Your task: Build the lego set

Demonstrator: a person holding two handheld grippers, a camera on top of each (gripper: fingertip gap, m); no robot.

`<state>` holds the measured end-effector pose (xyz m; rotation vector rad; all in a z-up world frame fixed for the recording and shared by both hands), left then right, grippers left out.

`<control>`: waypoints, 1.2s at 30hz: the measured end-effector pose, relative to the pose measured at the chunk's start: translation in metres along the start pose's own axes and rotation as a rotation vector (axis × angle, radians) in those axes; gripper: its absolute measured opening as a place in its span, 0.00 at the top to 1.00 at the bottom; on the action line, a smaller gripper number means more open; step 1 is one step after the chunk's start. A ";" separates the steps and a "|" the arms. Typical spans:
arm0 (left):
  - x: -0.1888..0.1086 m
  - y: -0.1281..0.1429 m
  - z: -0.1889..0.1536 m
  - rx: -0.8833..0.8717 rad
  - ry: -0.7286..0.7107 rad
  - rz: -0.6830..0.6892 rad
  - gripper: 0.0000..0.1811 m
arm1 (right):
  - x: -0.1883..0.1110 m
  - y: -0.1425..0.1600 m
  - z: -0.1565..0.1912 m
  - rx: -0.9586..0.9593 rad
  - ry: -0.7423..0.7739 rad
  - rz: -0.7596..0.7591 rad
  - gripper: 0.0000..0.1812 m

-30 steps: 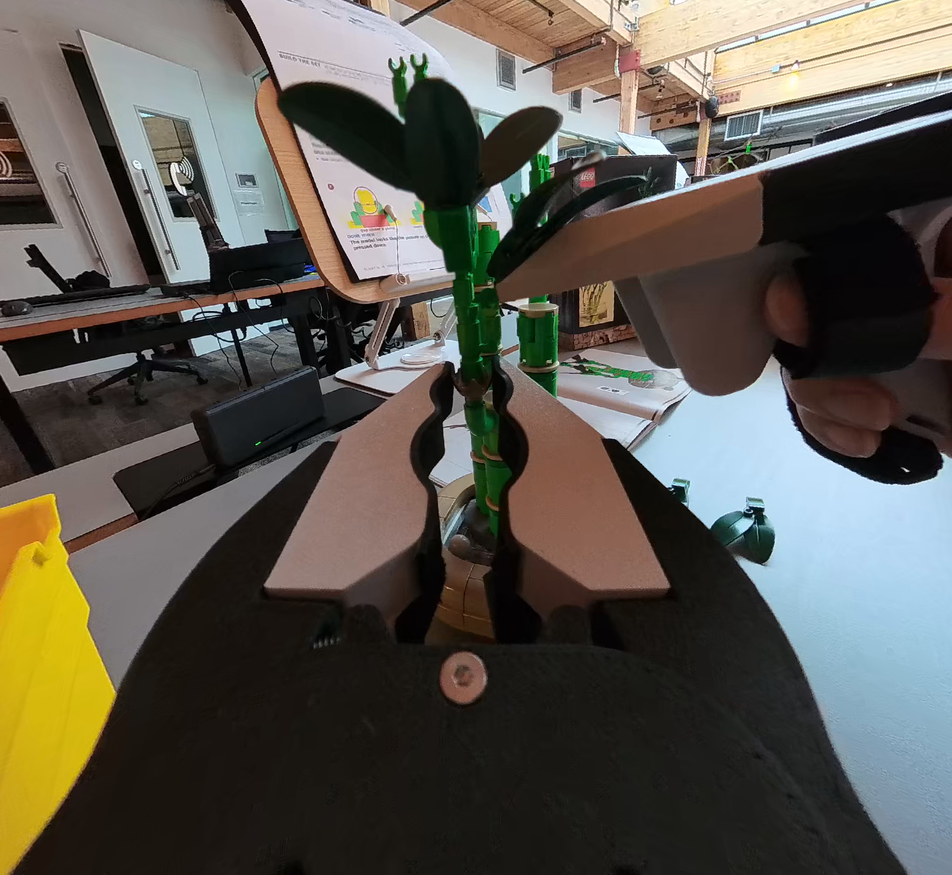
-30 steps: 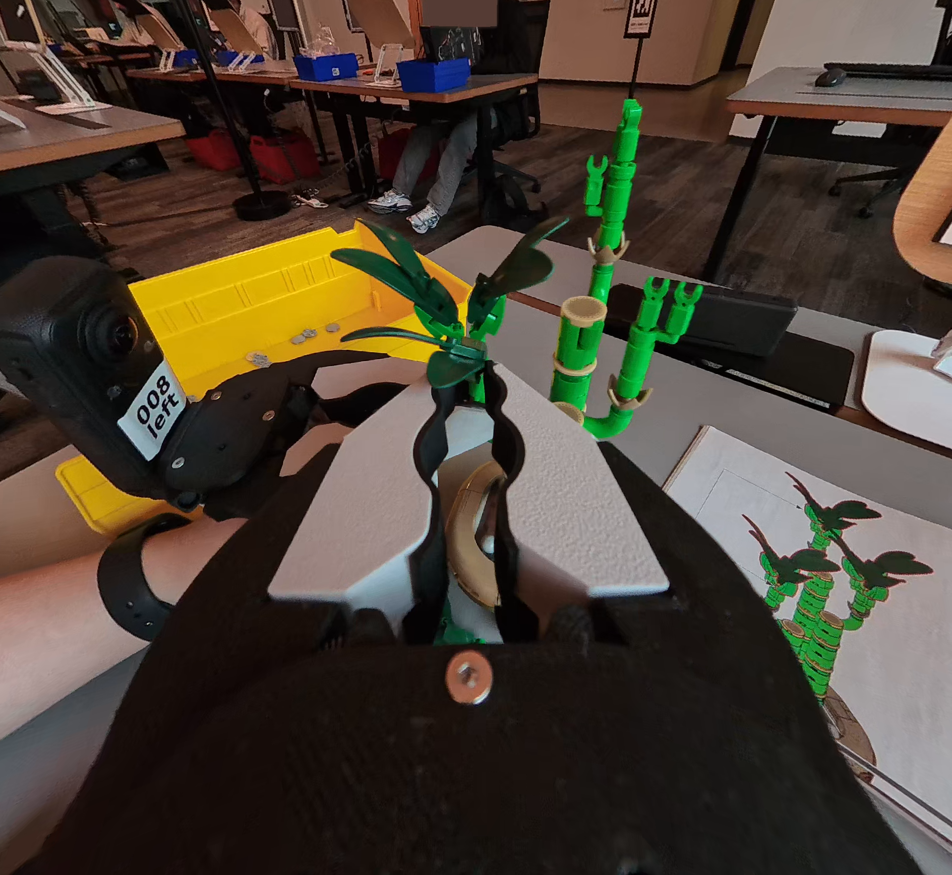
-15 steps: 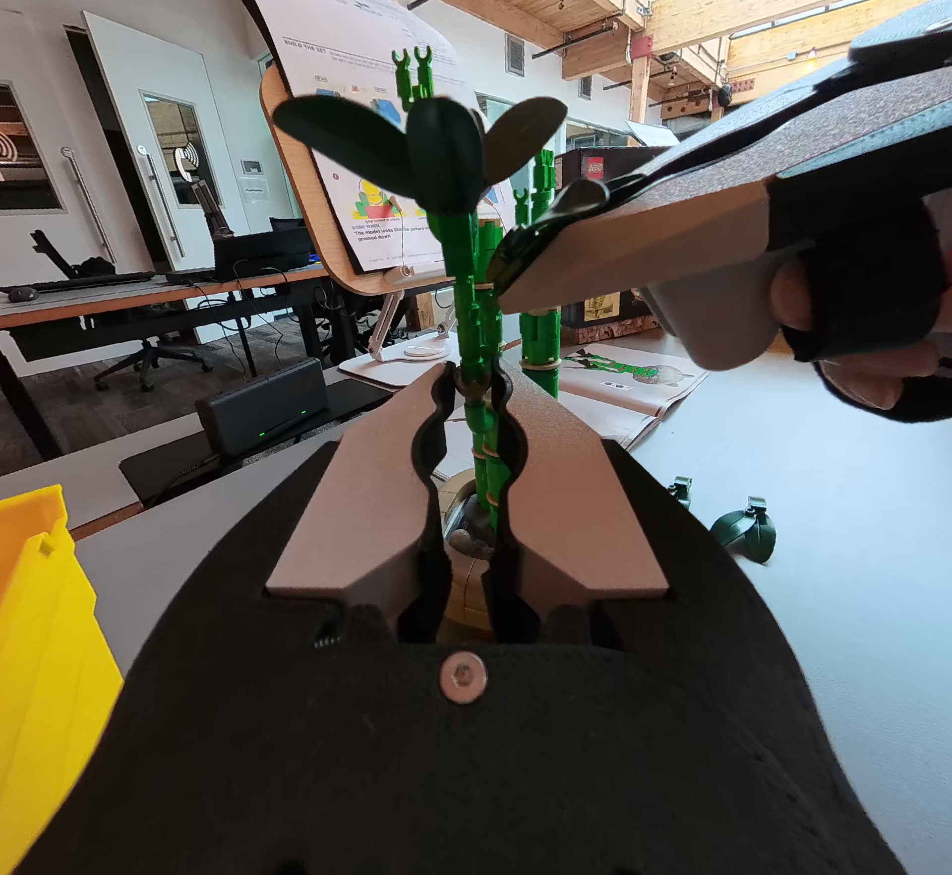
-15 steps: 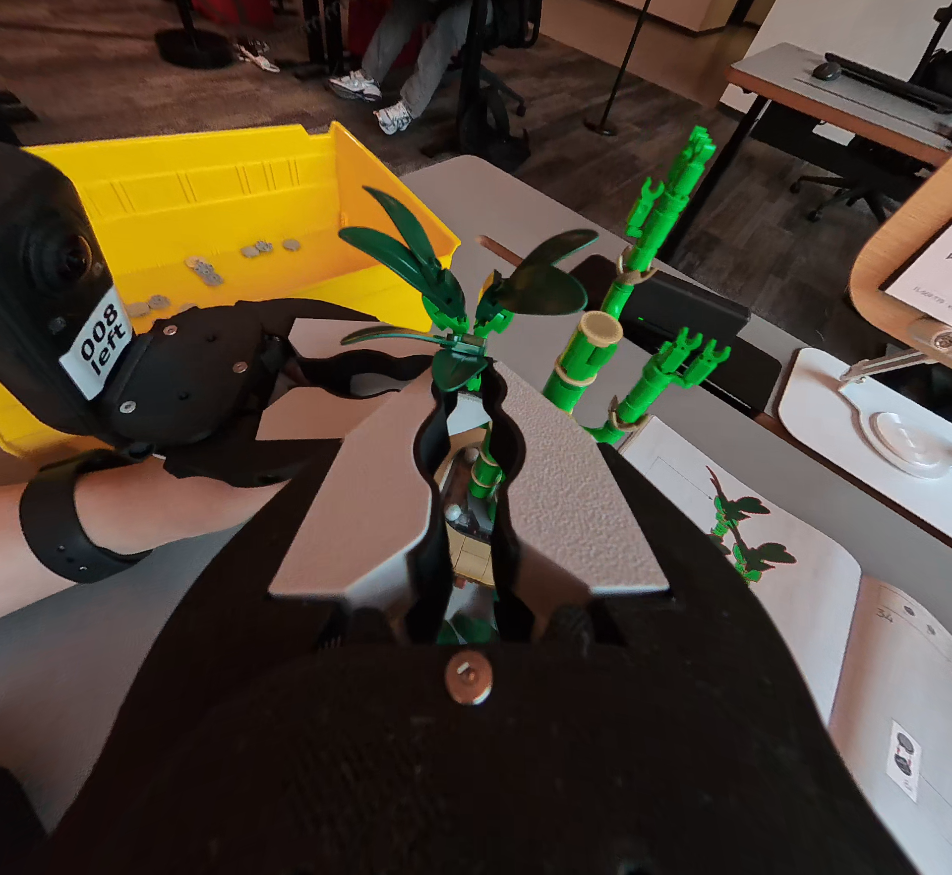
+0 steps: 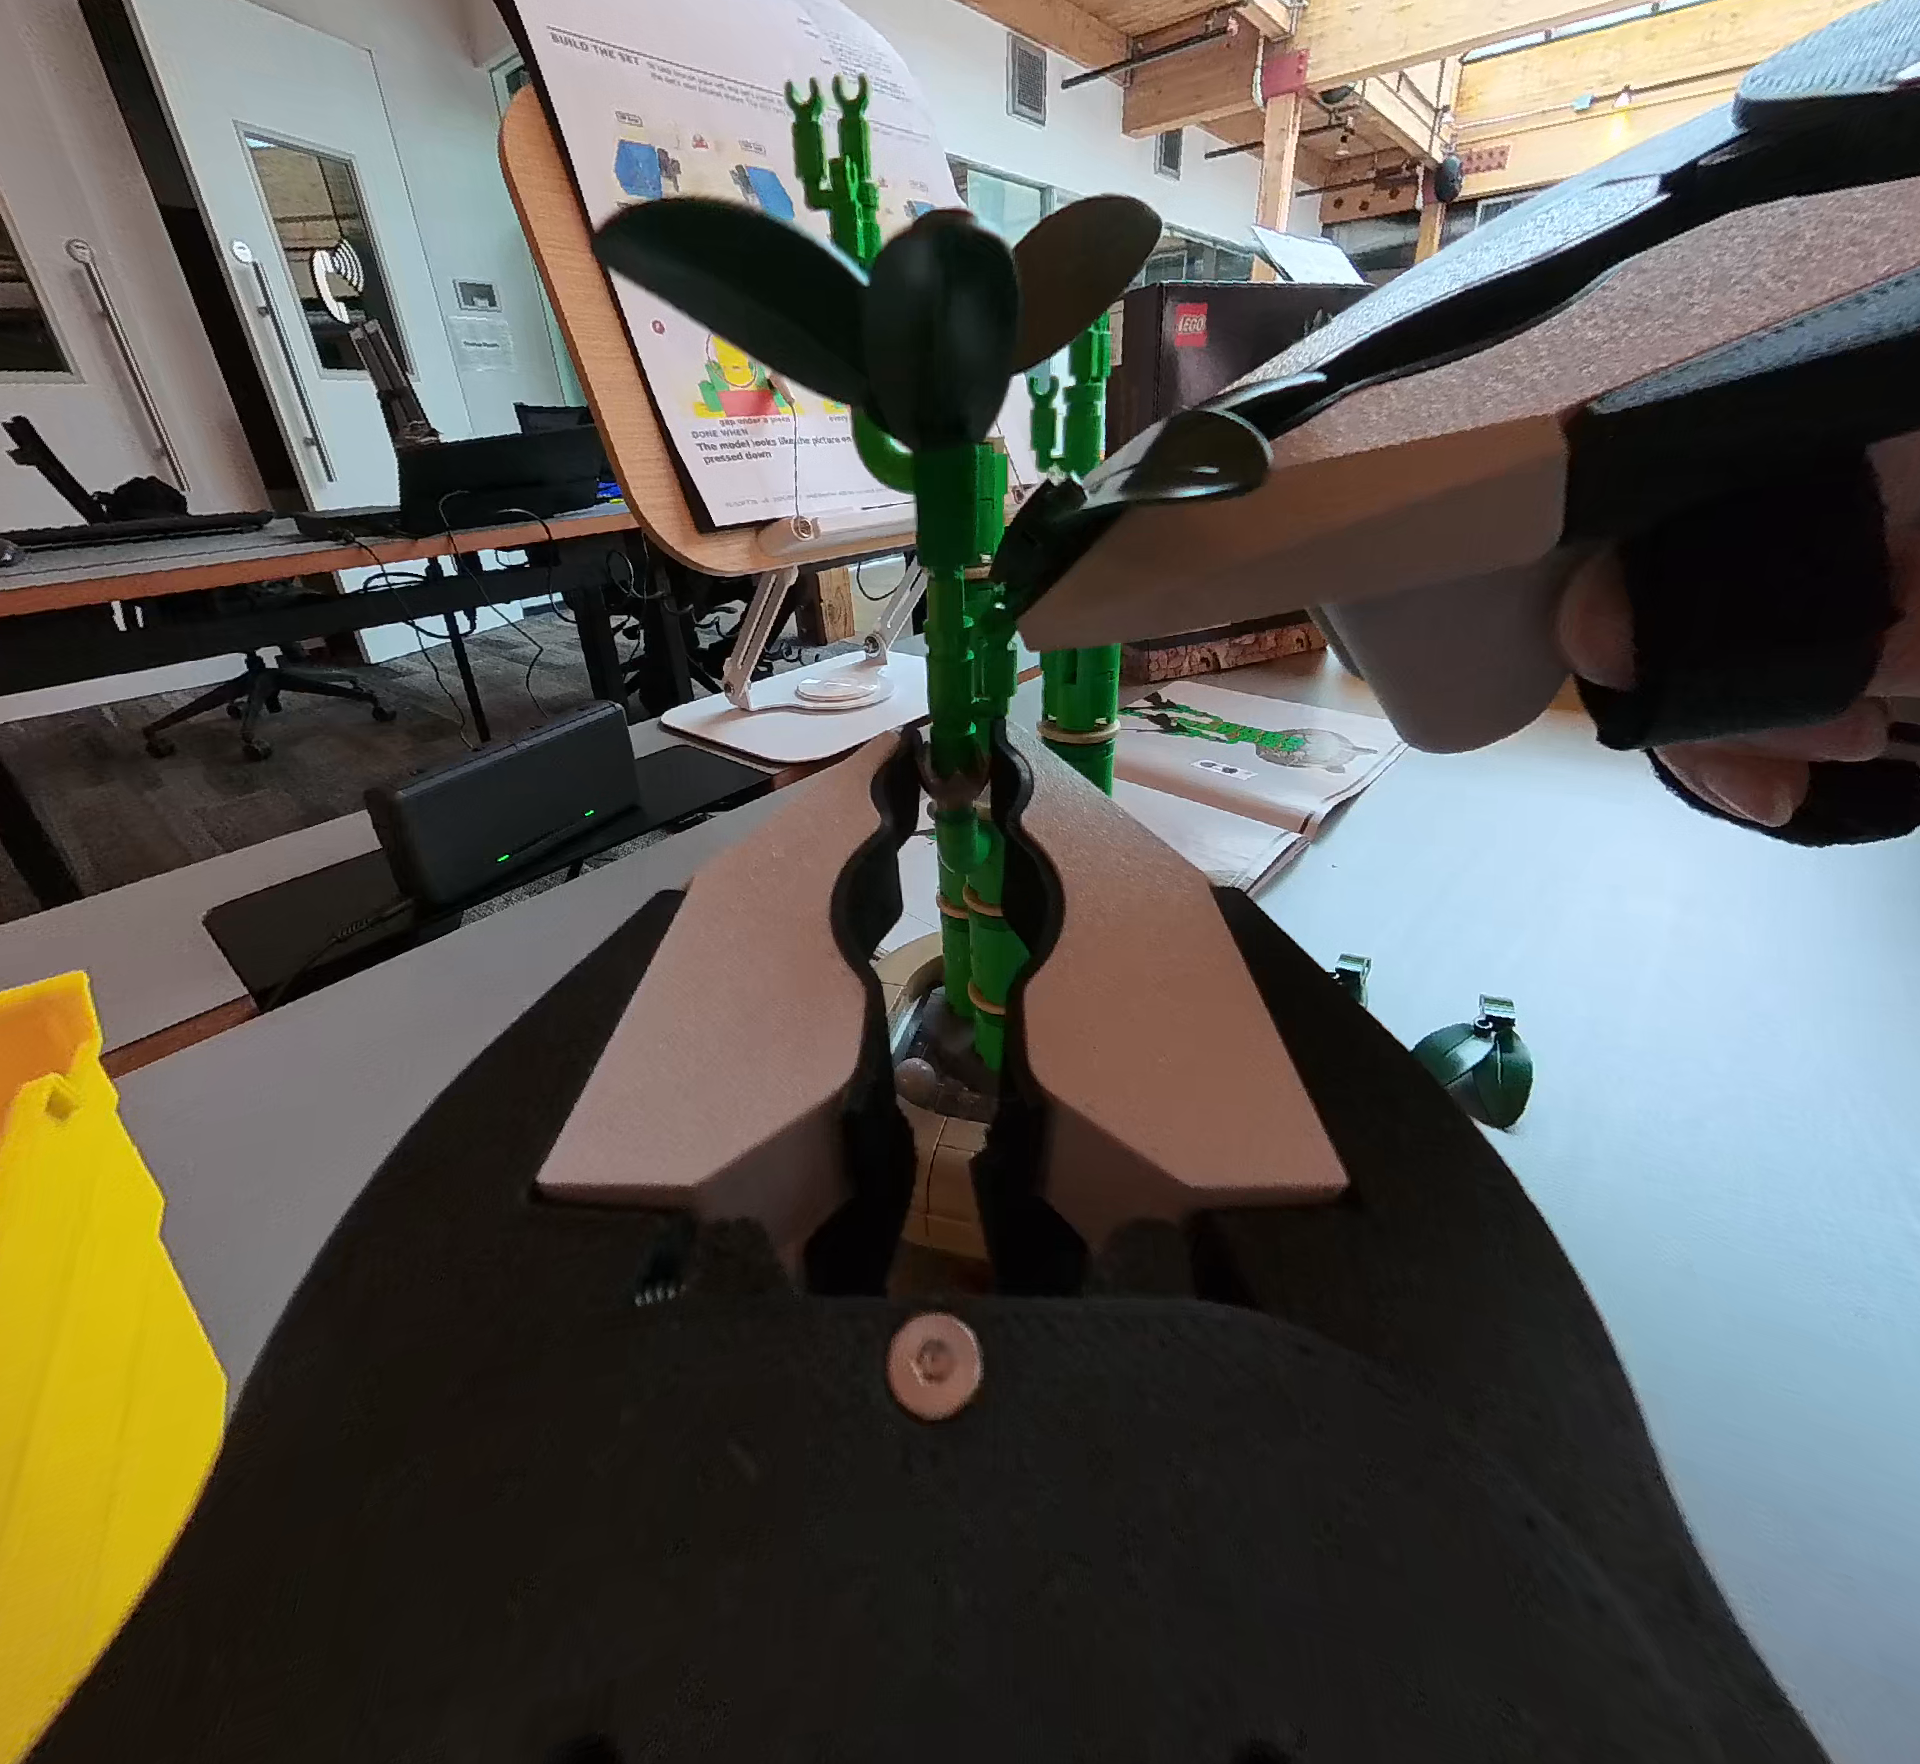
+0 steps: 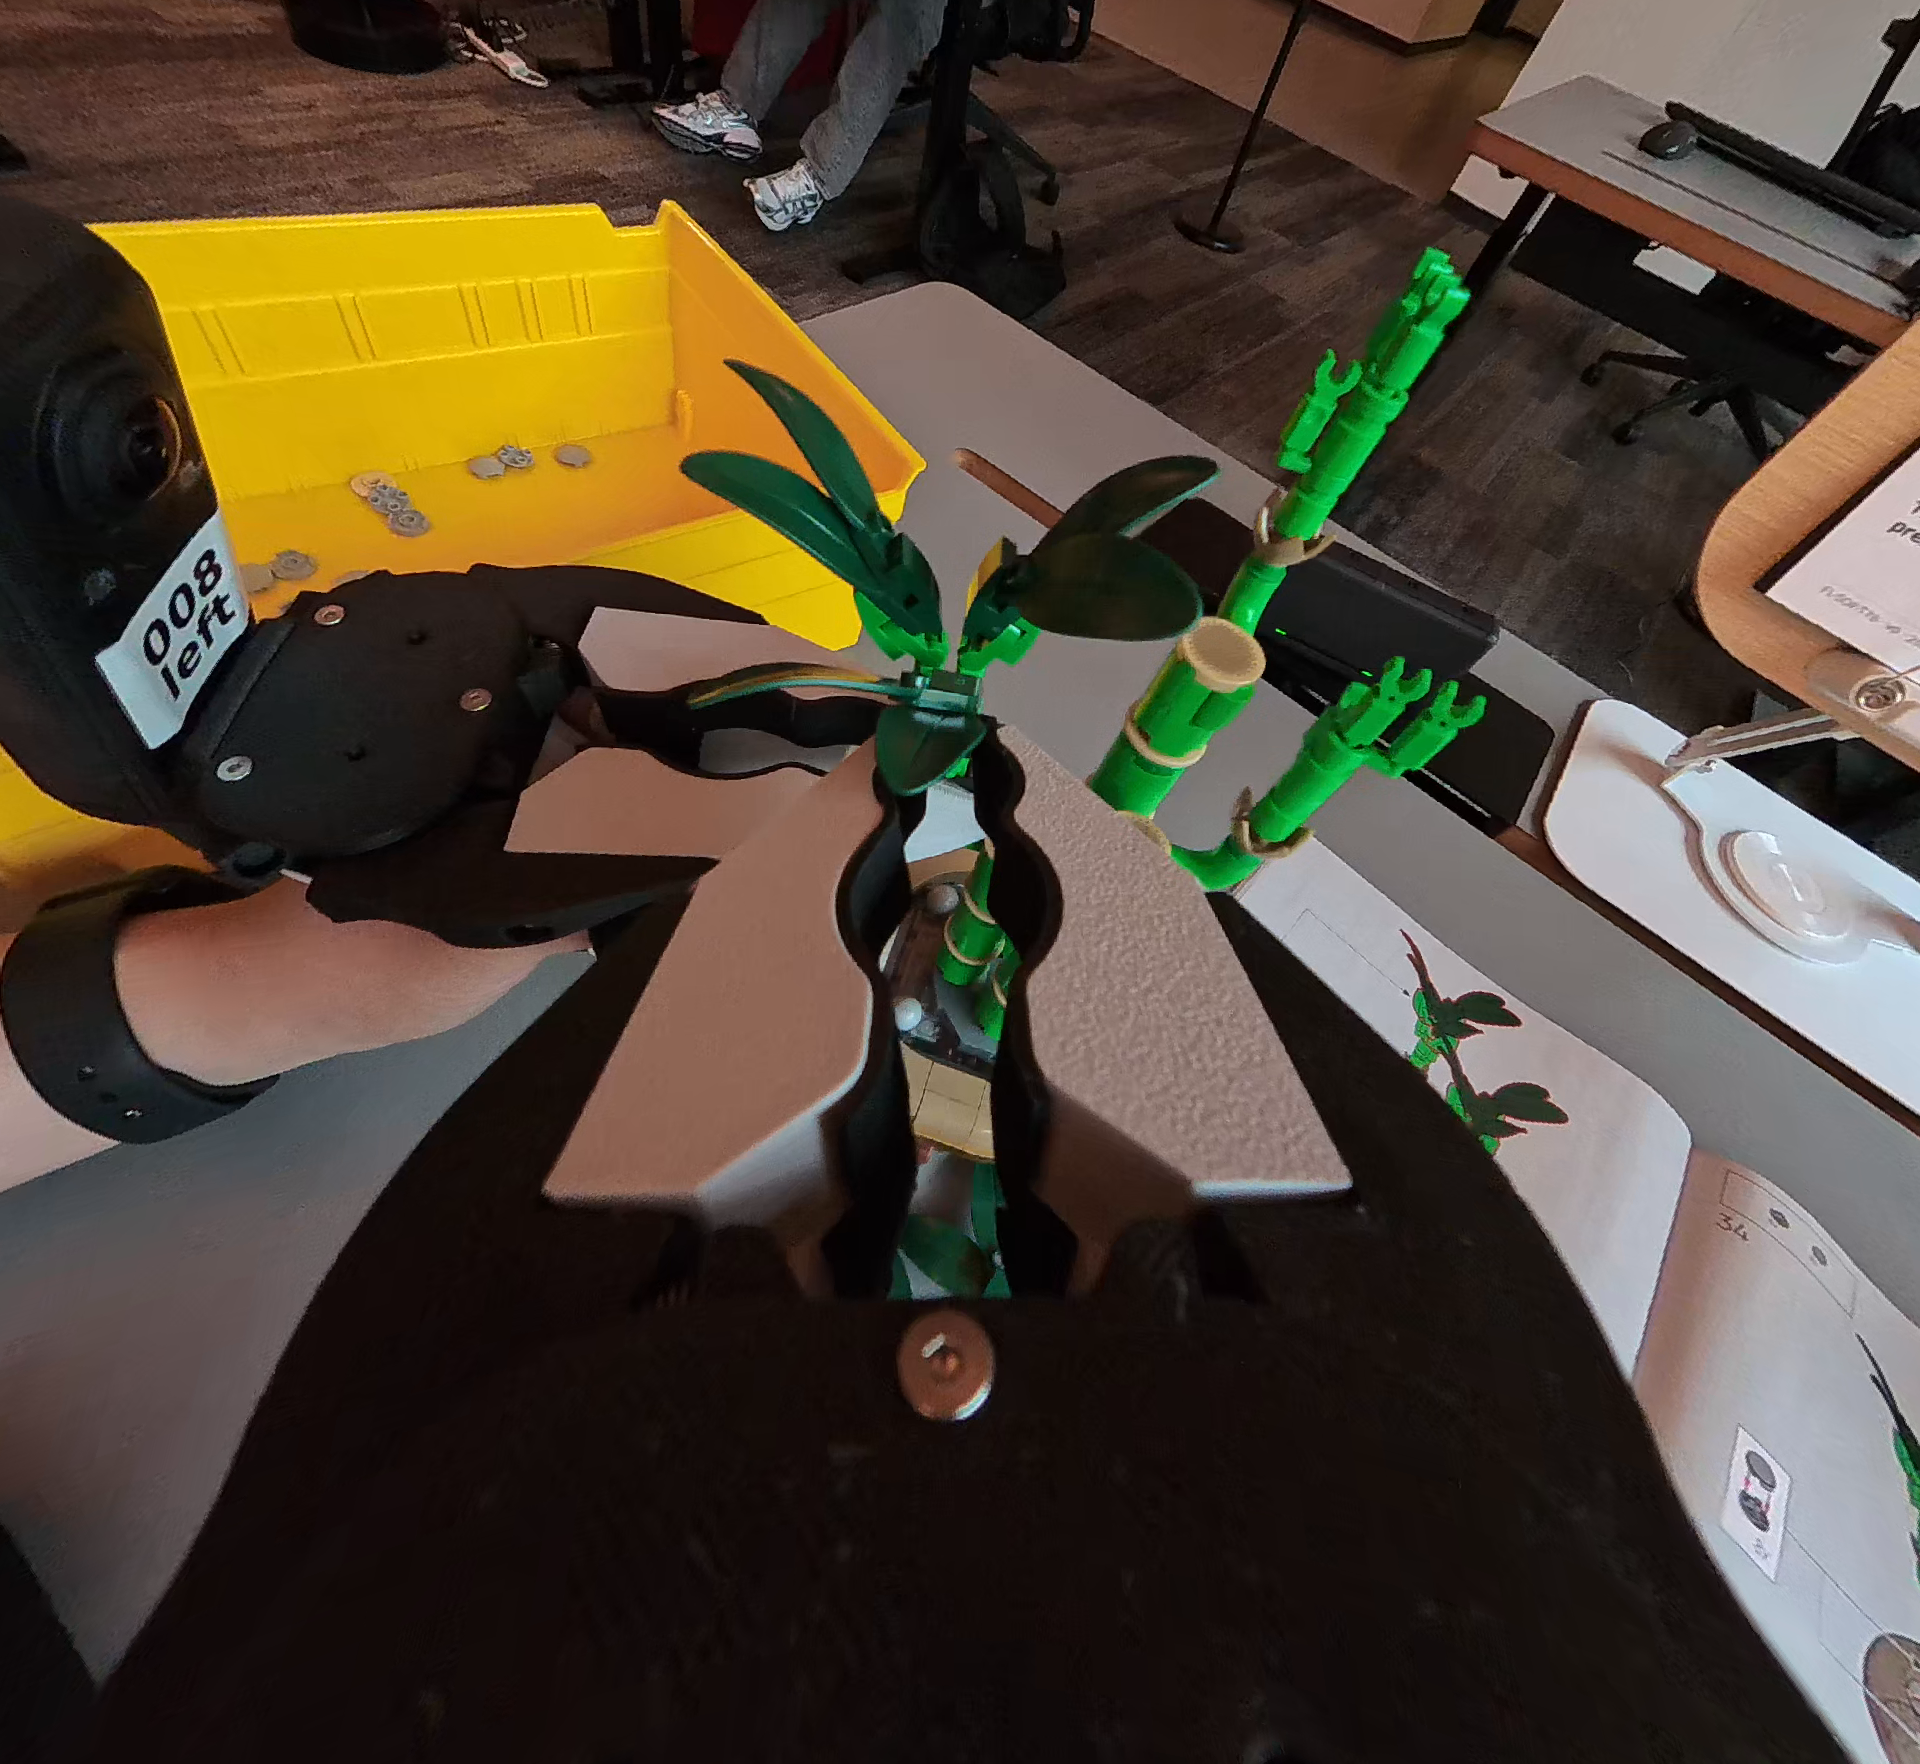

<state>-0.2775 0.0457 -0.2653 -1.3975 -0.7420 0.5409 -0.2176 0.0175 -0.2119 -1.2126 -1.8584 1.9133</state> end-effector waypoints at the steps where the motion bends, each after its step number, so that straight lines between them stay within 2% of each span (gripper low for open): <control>1: 0.000 0.000 0.000 0.000 0.001 0.001 0.94 | -0.001 0.000 0.000 0.006 -0.004 -0.001 0.96; 18: 0.001 0.000 -0.003 -0.005 0.010 0.031 0.94 | -0.001 0.002 -0.001 0.014 0.000 0.006 0.96; 25: 0.002 0.000 -0.004 0.026 0.010 0.001 0.94 | -0.004 0.005 -0.007 0.128 -0.050 -0.082 0.95; 36: 0.002 0.003 -0.004 0.029 0.010 0.010 0.91 | -0.001 0.006 -0.010 0.170 -0.075 -0.148 0.94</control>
Point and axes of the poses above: each gripper's, where its closed fingertips meet, x out along the fingers, y out of its underside, z = x × y across the jaws, the point moved 6 cm from there along -x, back along the fingers, and after that the axes turned 11 degrees about -y, right-handed, at the moved point
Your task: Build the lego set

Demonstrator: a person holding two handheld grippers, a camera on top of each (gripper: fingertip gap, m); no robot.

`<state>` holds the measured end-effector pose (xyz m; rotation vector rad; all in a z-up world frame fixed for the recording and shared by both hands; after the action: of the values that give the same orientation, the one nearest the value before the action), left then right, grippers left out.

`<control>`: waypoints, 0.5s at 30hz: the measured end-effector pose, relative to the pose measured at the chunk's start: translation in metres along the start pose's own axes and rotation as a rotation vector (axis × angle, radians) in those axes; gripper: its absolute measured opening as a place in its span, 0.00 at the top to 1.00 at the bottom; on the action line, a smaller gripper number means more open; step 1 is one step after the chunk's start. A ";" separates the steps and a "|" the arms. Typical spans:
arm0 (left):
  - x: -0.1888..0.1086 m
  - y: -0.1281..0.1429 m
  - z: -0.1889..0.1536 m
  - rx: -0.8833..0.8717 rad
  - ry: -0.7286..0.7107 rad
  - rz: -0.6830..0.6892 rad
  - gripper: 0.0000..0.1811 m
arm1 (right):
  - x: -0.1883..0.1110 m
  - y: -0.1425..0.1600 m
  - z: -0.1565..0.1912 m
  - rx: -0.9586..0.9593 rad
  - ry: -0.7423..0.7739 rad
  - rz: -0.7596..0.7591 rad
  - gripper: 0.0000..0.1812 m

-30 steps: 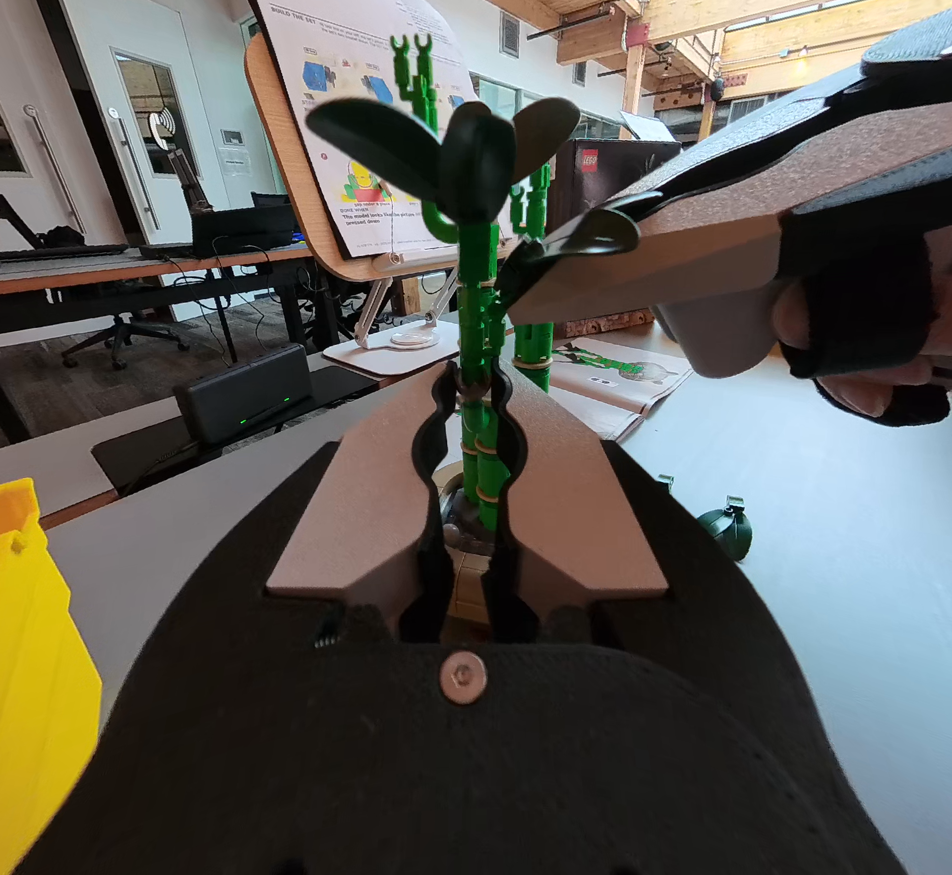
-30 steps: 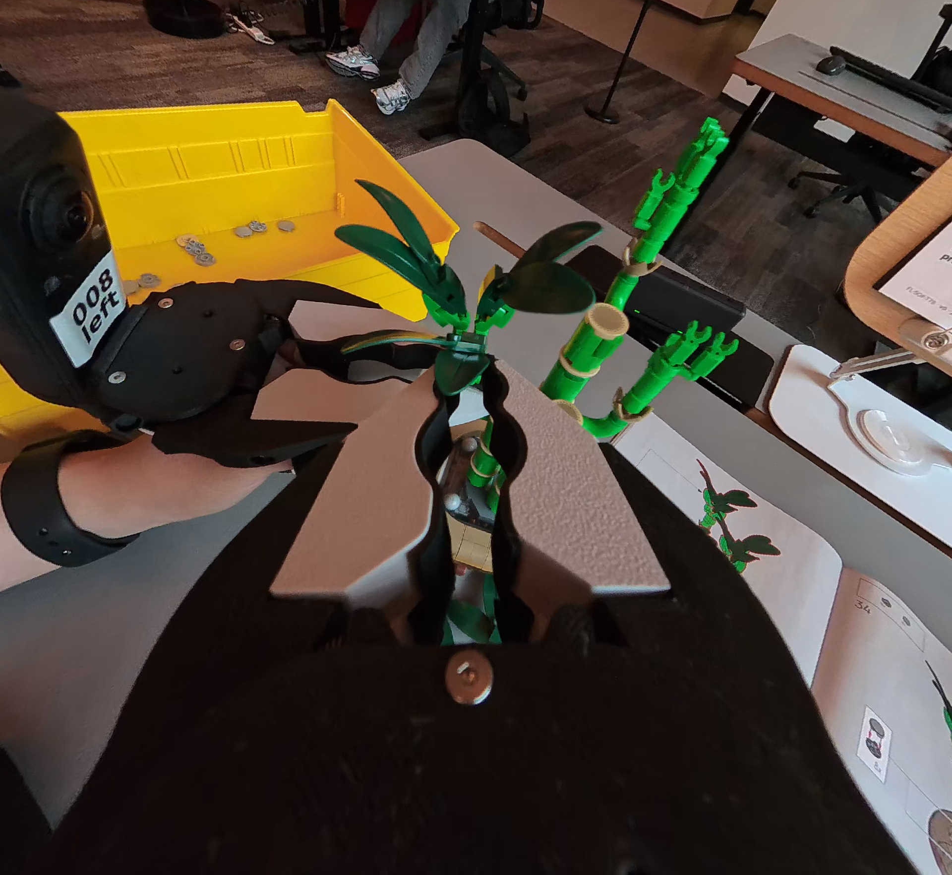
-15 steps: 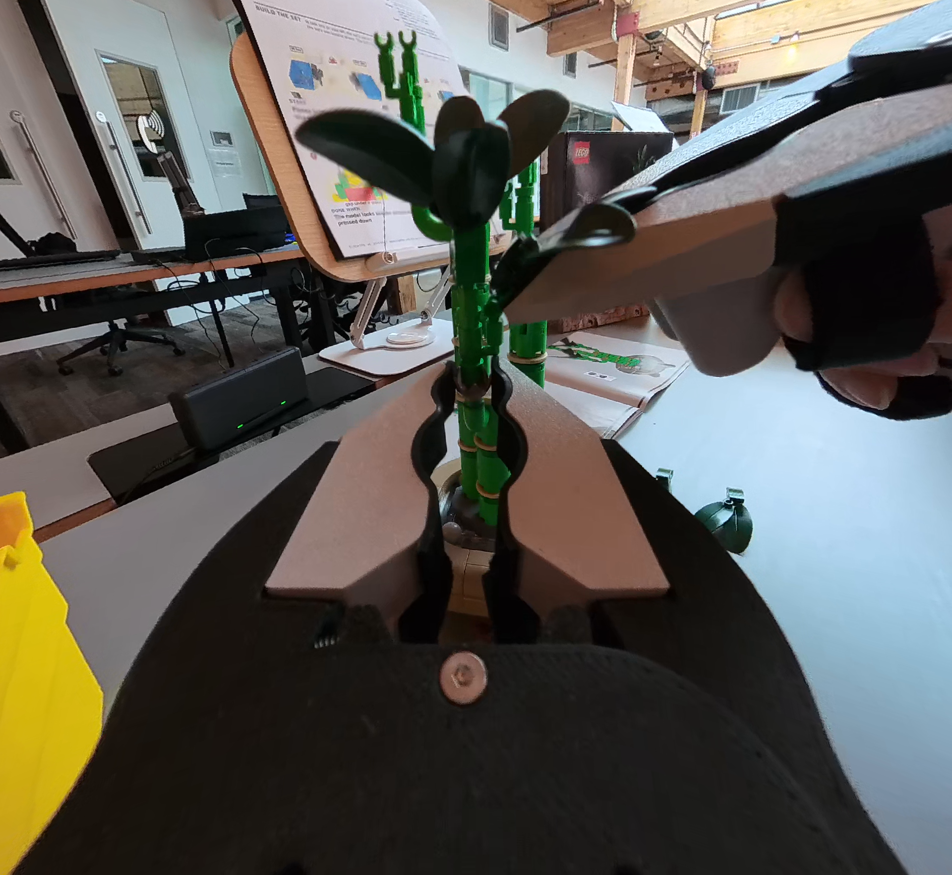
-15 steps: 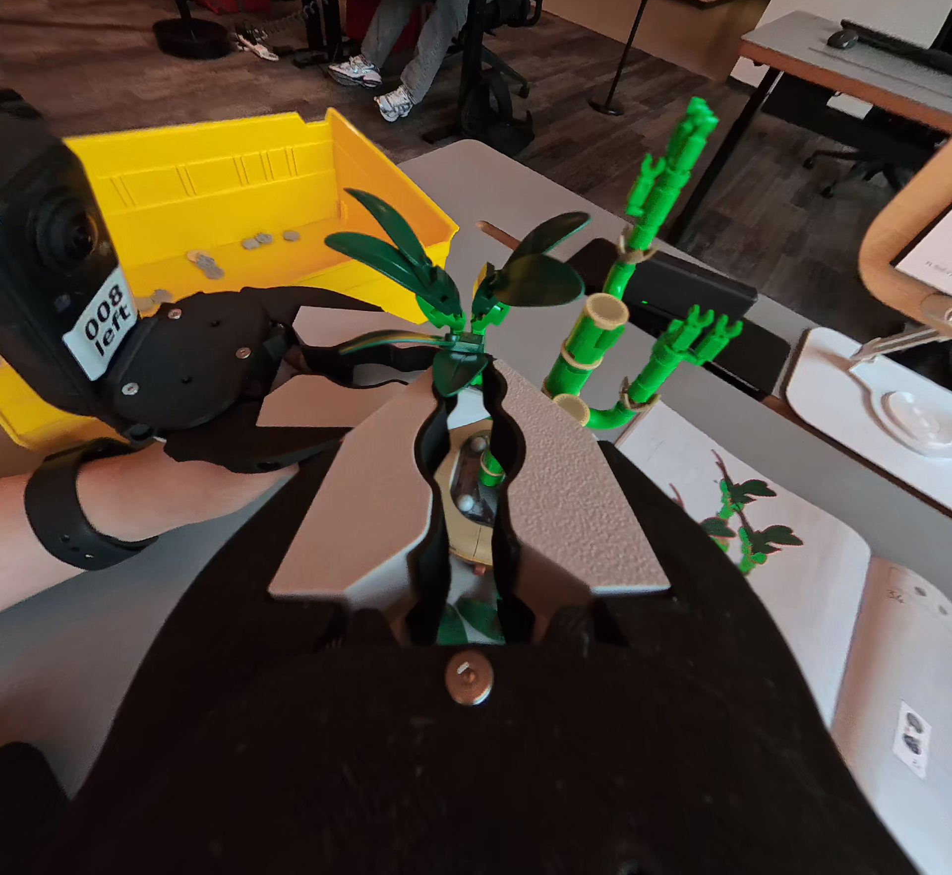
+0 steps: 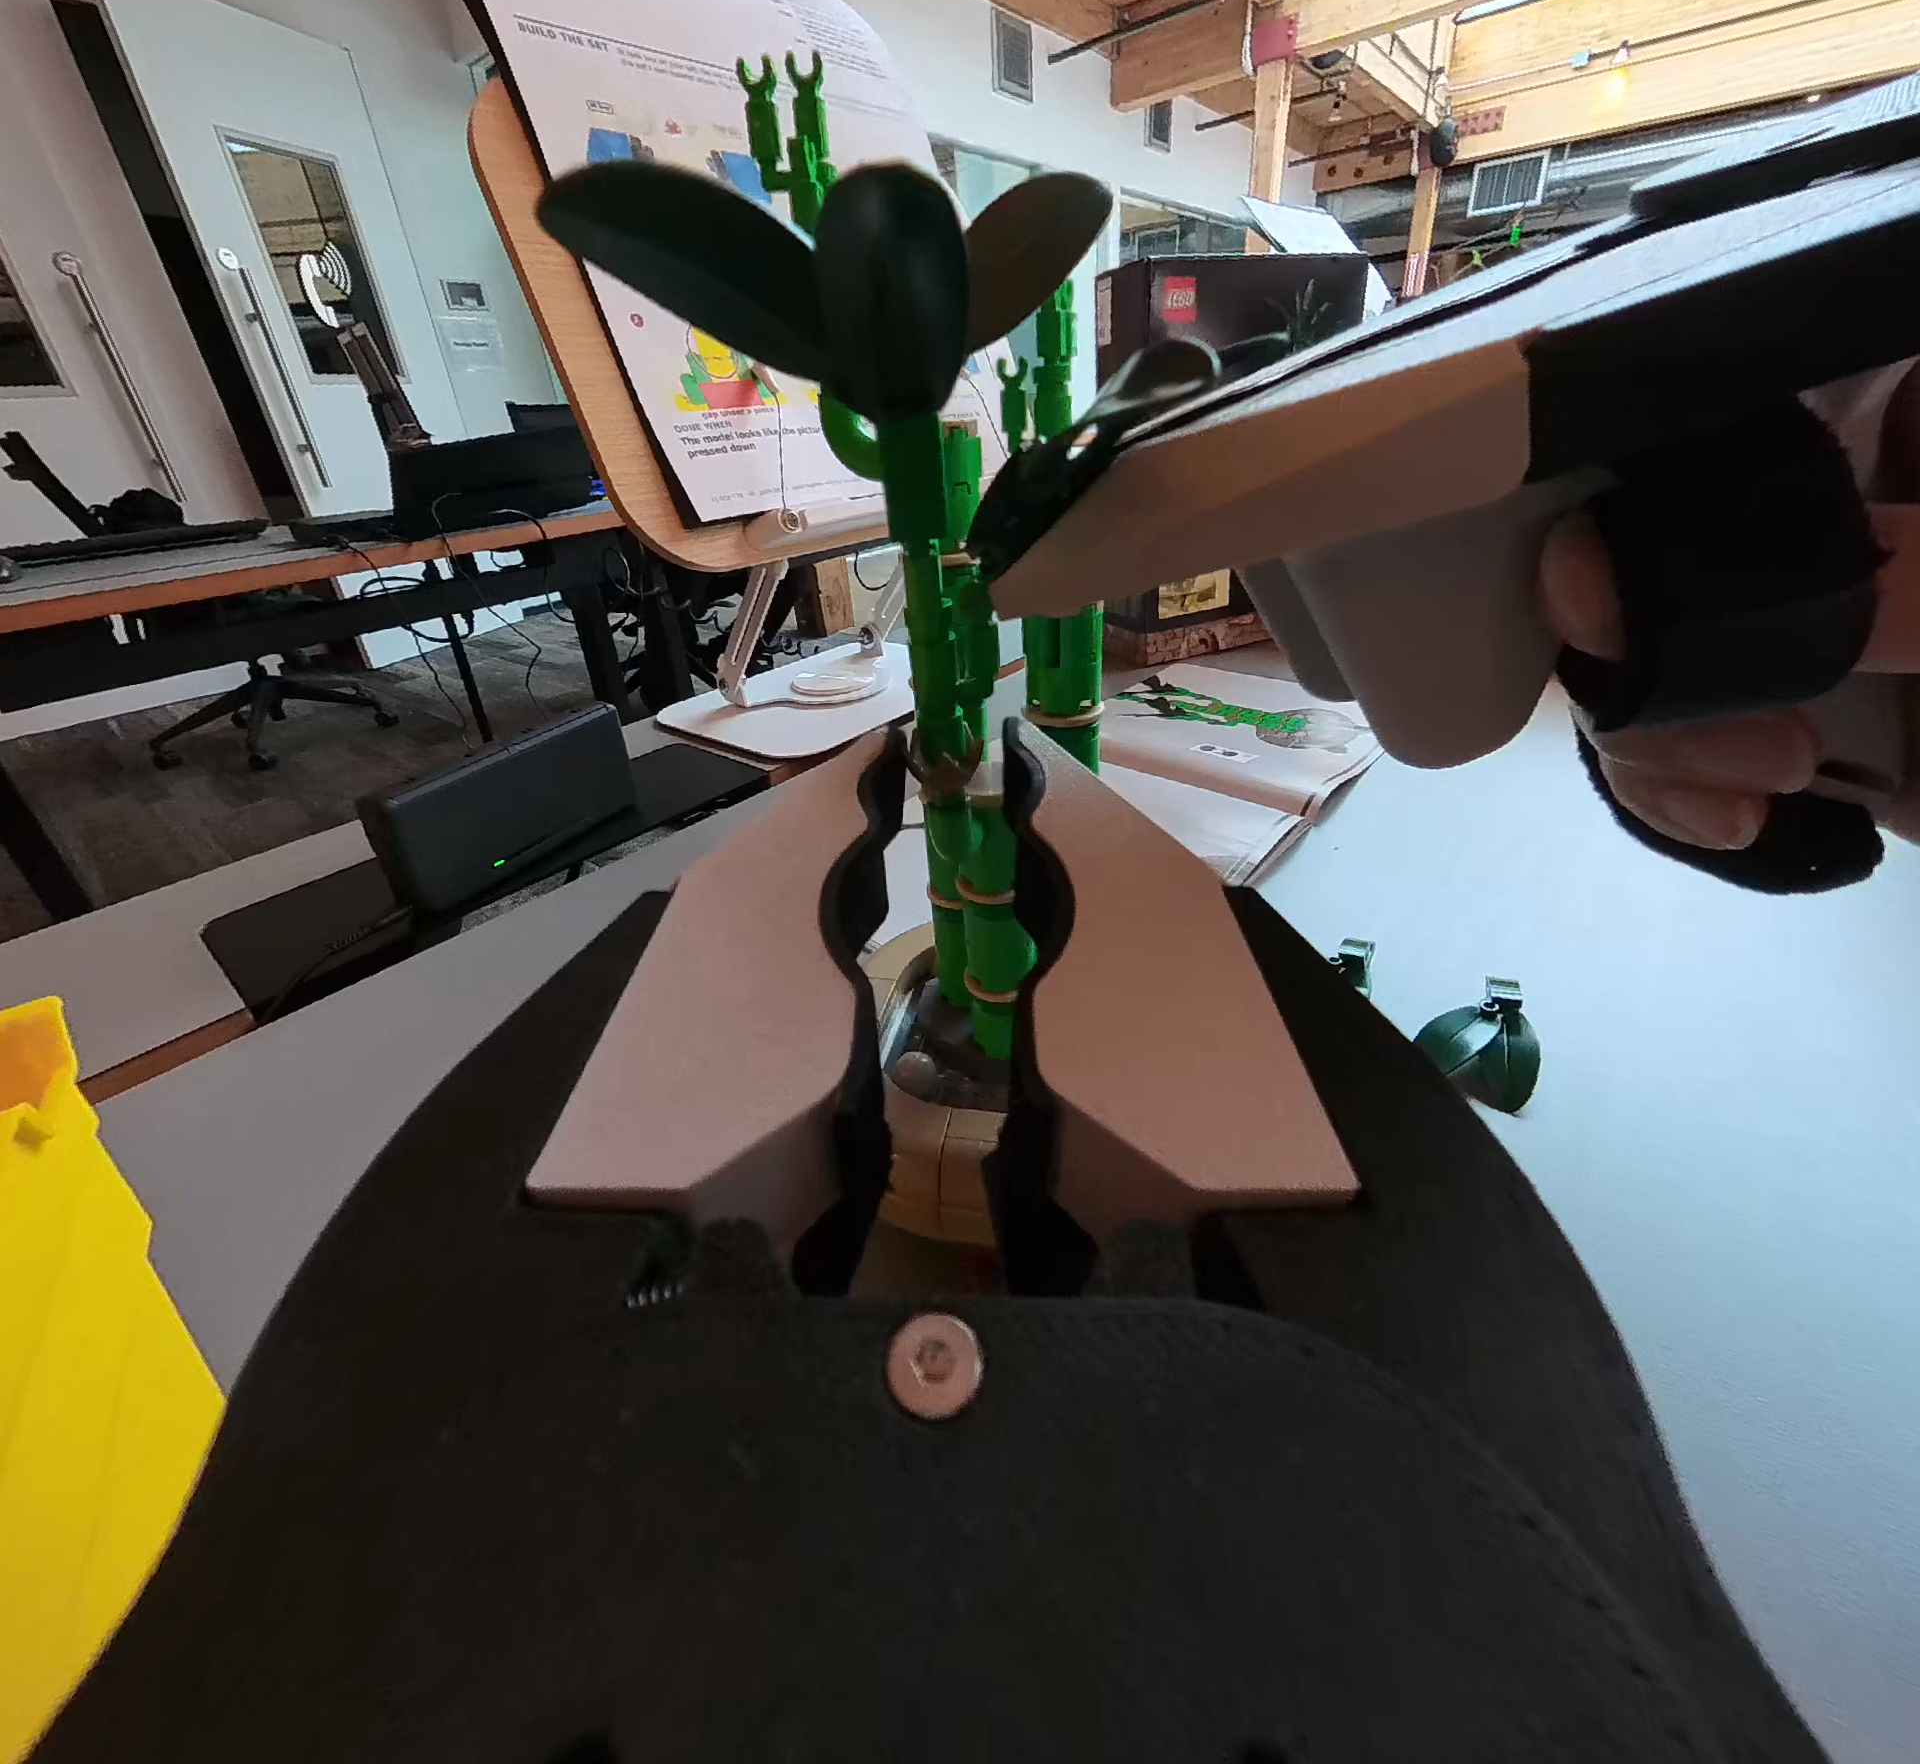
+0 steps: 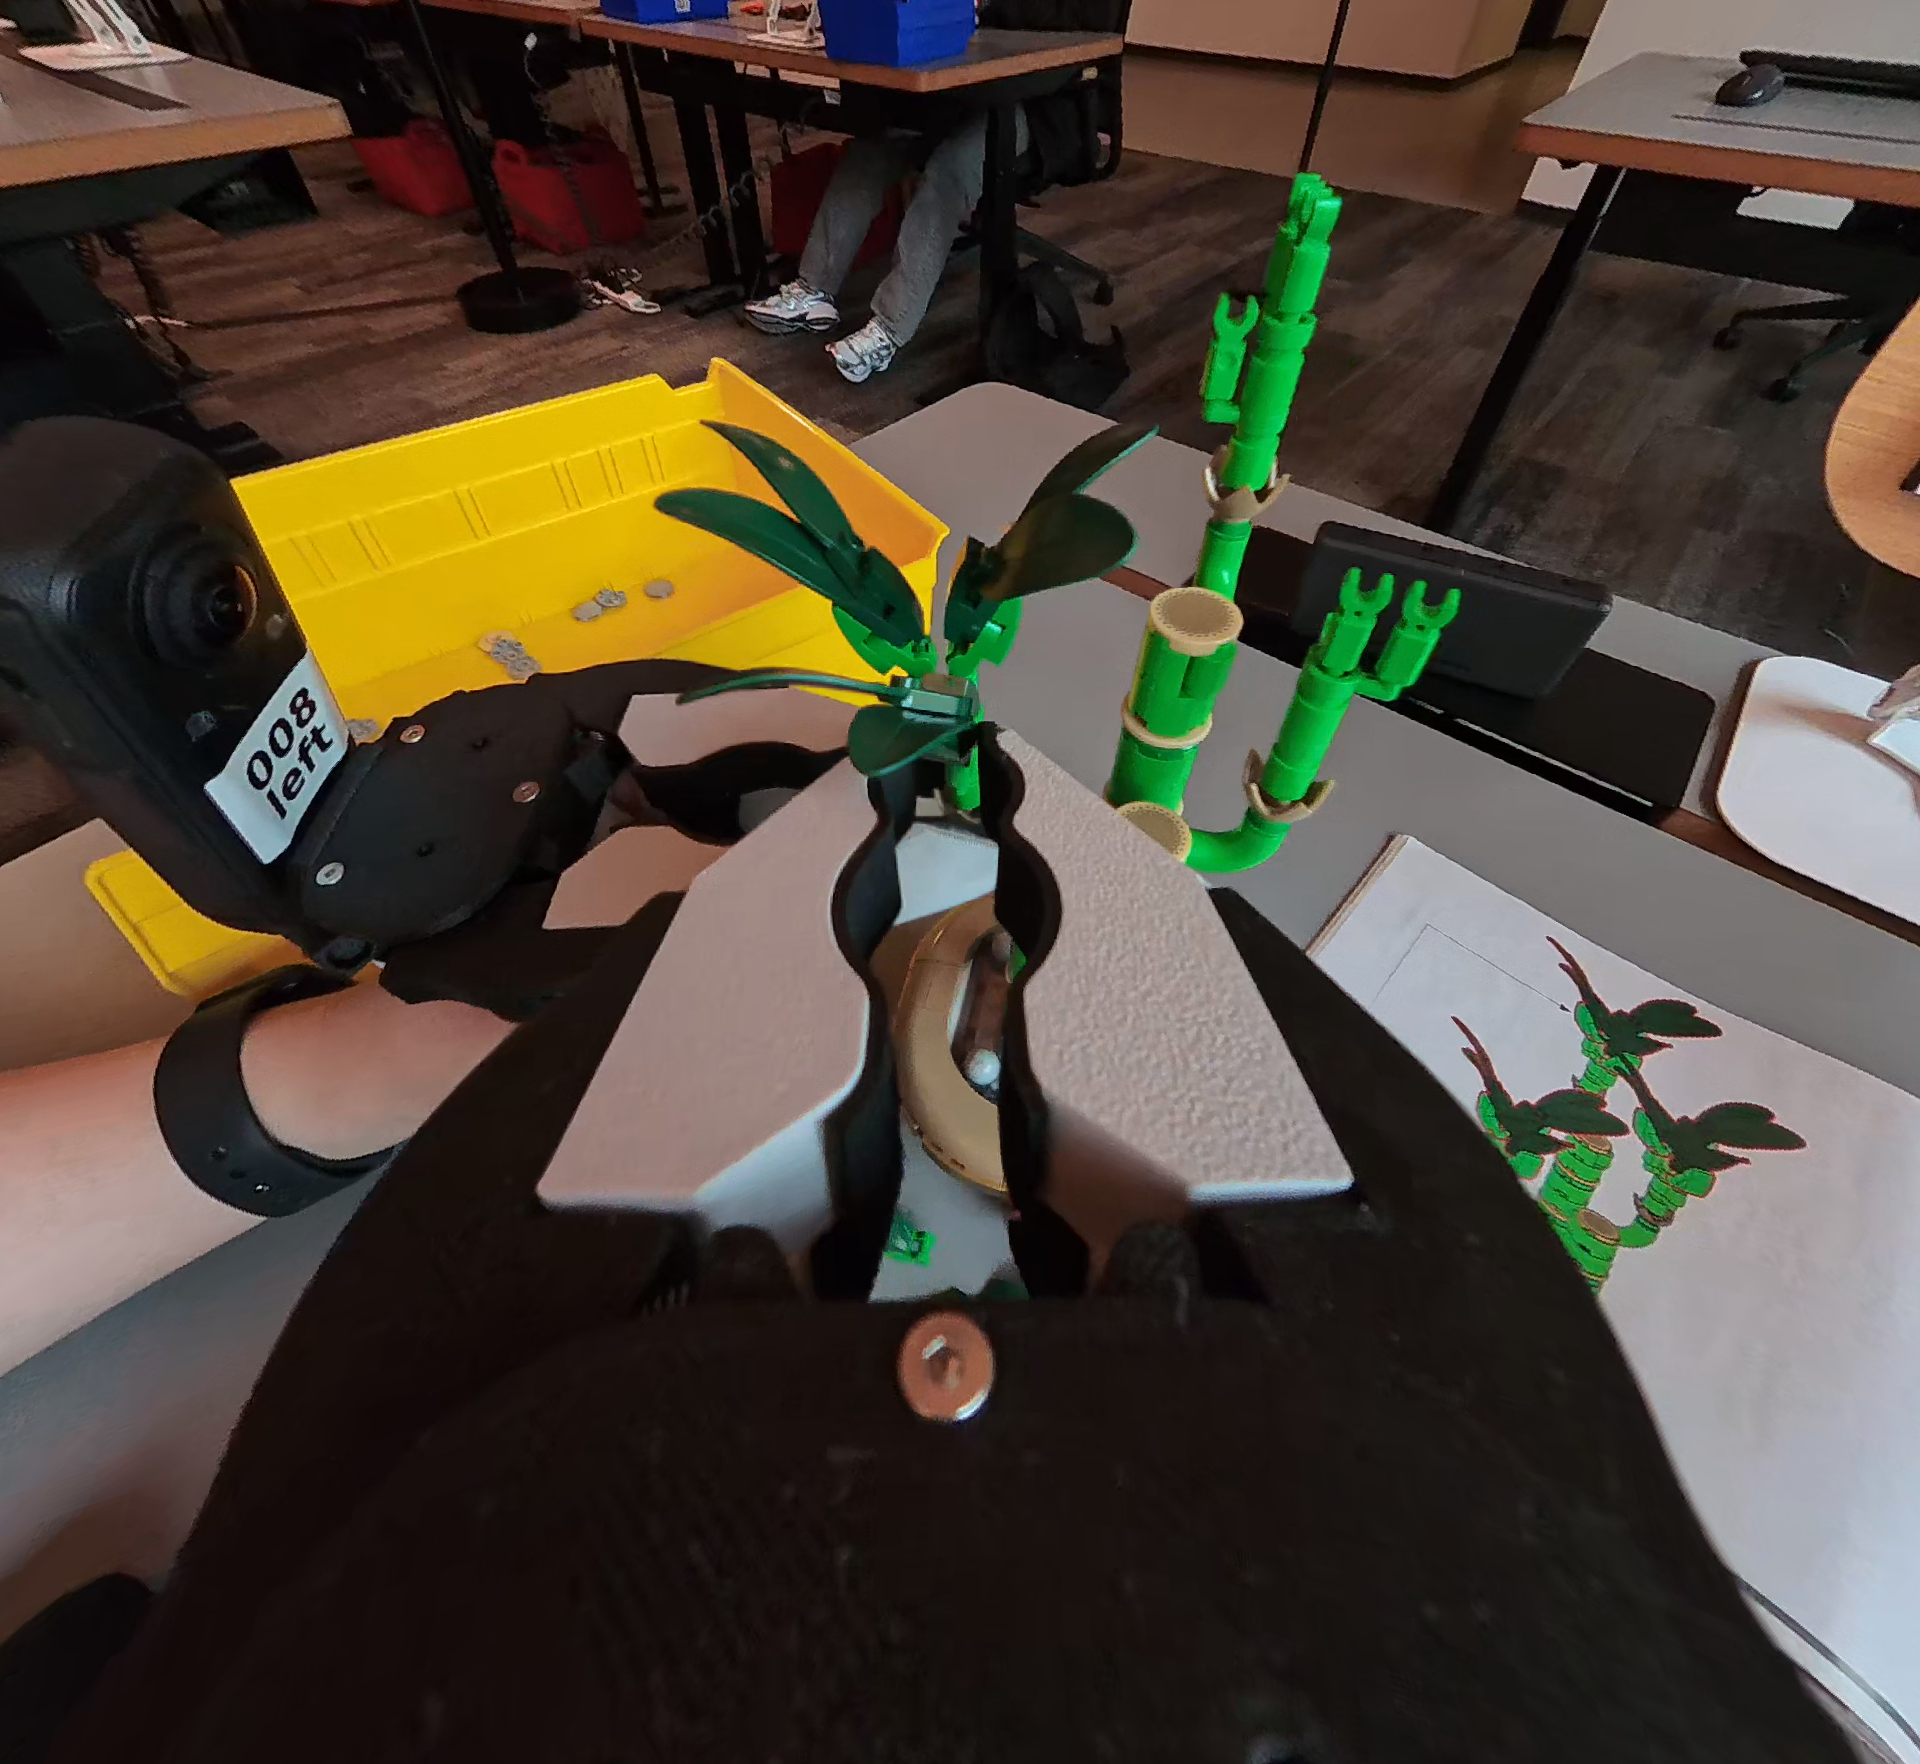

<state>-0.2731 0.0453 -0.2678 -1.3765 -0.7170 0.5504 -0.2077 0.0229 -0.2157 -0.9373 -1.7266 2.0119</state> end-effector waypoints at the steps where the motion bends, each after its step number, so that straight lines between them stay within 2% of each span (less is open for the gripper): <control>1: 0.000 0.000 0.000 0.000 0.001 0.003 0.90 | 0.000 0.000 0.000 0.006 -0.003 -0.005 0.94; 15: 0.001 0.004 -0.002 0.002 0.006 0.028 0.87 | 0.003 0.005 -0.002 0.012 0.000 0.007 0.87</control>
<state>-0.2711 0.0454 -0.2721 -1.3876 -0.6935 0.5689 -0.2076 0.0251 -0.2218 -0.9414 -1.7114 2.0247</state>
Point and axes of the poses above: each gripper's, where its closed fingertips meet, x out along the fingers, y out of its underside, z = x × y across the jaws, the point moved 6 cm from there along -x, back along the fingers, and after that the axes turned 11 degrees about -y, right-handed, at the moved point
